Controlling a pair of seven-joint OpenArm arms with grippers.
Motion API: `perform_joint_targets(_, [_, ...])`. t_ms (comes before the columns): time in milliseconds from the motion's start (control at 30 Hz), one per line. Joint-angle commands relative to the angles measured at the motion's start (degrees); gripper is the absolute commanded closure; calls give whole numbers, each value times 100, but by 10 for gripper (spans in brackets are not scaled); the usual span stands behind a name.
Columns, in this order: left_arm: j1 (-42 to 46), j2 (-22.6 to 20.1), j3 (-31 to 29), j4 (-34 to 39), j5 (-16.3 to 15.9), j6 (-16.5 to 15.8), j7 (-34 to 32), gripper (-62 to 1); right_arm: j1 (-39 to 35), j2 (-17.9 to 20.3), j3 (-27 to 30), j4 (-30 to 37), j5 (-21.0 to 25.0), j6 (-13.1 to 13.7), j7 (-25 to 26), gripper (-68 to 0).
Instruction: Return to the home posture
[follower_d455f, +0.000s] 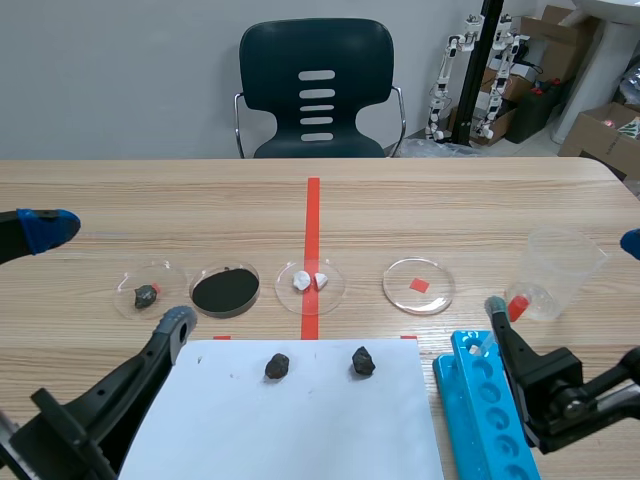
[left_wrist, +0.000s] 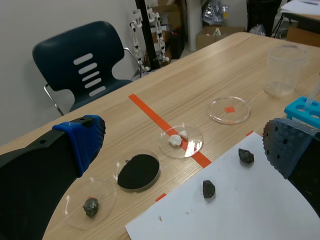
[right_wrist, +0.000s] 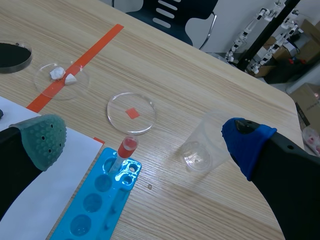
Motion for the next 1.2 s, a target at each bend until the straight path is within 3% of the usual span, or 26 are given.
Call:
perform_joint_targets(0, [129,-59,-98,72,-76,22,-197,-623,37,-2,15,105,20,-39,85,-679])
perform_joint_targets(333, [212,-295,-258,72,-76,-9,-304,-623,37,-2,15,105,20,-39,85,-679])
perform_joint_targets(1167, [210,-293,-273,72,-72,-9,-302,-623,37,-2,15,105,20,-39,85,-679])
